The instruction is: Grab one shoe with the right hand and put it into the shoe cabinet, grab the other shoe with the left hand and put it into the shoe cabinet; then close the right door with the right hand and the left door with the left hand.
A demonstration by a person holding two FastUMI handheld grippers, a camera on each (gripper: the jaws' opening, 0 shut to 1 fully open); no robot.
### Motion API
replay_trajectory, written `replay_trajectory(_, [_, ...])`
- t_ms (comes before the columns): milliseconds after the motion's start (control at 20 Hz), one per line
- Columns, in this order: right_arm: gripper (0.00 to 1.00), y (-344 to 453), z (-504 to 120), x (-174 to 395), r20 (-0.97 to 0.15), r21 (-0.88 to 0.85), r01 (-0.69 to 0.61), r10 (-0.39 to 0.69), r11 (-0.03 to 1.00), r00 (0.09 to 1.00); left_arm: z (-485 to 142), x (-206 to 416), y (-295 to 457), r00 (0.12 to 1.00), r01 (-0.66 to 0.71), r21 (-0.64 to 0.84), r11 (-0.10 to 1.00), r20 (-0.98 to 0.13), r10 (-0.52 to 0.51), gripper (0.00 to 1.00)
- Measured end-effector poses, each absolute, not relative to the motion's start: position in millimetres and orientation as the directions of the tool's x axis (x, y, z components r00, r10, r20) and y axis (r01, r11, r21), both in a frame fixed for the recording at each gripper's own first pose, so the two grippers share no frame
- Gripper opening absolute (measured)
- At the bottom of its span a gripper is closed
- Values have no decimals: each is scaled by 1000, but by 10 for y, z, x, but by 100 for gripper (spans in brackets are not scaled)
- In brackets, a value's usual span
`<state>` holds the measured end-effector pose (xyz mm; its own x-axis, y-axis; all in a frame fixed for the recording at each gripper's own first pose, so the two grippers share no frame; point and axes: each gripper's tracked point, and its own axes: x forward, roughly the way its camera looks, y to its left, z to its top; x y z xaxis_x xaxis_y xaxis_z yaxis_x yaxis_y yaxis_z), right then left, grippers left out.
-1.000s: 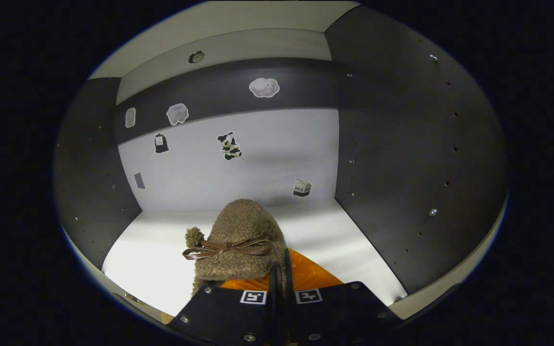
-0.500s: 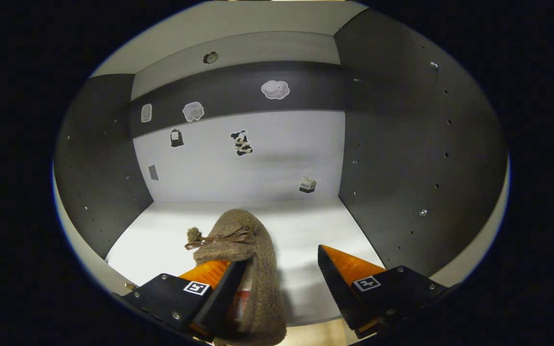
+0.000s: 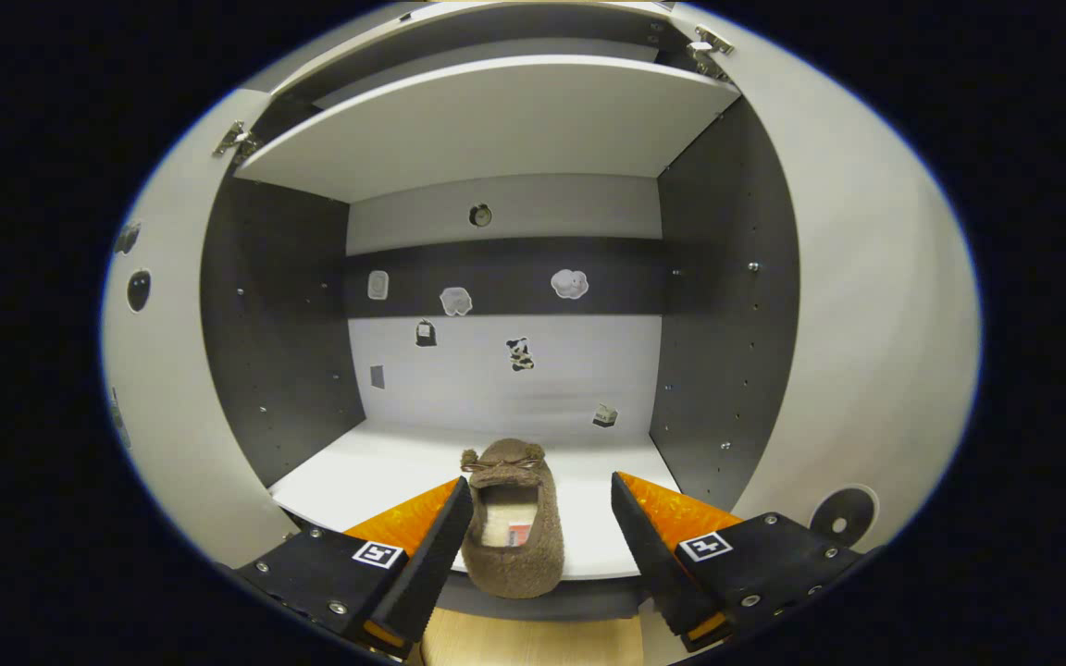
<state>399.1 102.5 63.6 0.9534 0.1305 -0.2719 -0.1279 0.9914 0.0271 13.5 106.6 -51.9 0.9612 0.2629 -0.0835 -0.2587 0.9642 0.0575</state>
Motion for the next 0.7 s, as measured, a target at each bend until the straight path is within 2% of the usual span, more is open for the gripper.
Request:
replay_trajectory(100, [93,964,724,3707,-231,35,-139,143,990,962,-507,147,1015,968,-236,53,970,-80,239,94])
replay_trajectory(400, [93,724,594,2835,-189,-29,-158,150,987,971,-584,53,796,979,-170,31,985,-112,172,99])
replay_trajectory(700, [92,688,165,1971,-106,-57,-147,140,987,984,-1030,25,652,968,-116,-56,992,-230,101,94])
